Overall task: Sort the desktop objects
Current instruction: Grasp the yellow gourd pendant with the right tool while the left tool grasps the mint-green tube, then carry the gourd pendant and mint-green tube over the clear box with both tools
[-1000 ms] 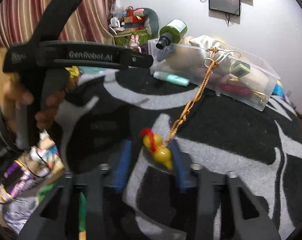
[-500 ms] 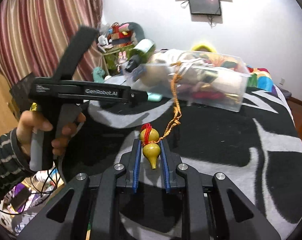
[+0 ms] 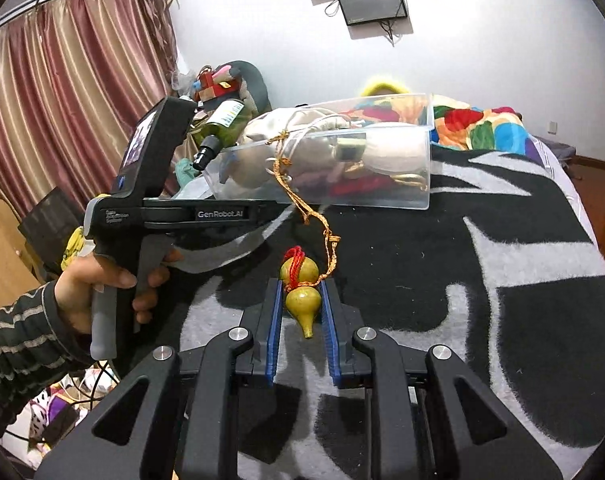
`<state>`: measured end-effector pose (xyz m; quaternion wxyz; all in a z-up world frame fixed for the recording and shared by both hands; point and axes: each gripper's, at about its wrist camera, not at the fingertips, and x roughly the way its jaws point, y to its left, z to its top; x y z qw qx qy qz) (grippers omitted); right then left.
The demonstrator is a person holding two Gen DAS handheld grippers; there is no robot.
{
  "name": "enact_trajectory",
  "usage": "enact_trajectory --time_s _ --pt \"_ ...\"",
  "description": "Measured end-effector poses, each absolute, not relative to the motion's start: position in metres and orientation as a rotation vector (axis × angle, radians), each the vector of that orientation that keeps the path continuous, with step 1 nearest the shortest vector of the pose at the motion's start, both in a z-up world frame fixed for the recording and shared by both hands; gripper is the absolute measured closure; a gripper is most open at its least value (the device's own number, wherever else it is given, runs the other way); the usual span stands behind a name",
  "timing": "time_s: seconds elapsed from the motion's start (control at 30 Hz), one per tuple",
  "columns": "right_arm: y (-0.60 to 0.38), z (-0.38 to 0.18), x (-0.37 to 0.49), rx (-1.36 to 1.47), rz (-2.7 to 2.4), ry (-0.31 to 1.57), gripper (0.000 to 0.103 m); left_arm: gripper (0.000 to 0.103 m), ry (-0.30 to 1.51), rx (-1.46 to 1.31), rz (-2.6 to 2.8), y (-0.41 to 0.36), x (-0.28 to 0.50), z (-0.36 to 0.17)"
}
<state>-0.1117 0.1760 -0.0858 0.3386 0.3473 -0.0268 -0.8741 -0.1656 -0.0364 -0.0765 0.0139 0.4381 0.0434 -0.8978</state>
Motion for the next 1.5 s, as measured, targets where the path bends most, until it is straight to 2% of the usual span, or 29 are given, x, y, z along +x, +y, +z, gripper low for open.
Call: enact_trajectory --time_s 0.23,0.5,0.7,0.97,1.17,1.5 --pt "0.180 -0.085 -0.116 0.905 -2.289 -0.081 0.086 0.030 0.197 1.372 -2.848 -0.039 -0.151 -0.071" --pt "0.180 -0.078 -0.121 0.885 -2.331 -0.051 0.086 0.030 0.075 1.331 -2.921 -0.025 -0.115 -0.064" --pt "0.180 -0.057 -0.132 0.821 -2.373 -0.008 0.086 0.030 0.084 1.243 -2.994 -0.023 -0.098 -0.041" --pt "0.174 -0.020 -0.164 0.698 -2.489 0.055 0.086 0.030 0.134 1.060 -3.060 -0.036 -0.122 0.010" --pt "0.168 0.006 -0.197 0.644 -2.536 0.048 0.086 0.030 0.169 1.056 -3.087 -0.032 -0.148 0.021" --pt "0.144 -0.030 -0.231 0.799 -2.471 0.107 0.086 0.031 0.206 1.141 -3.031 -0.036 -0.179 -0.009"
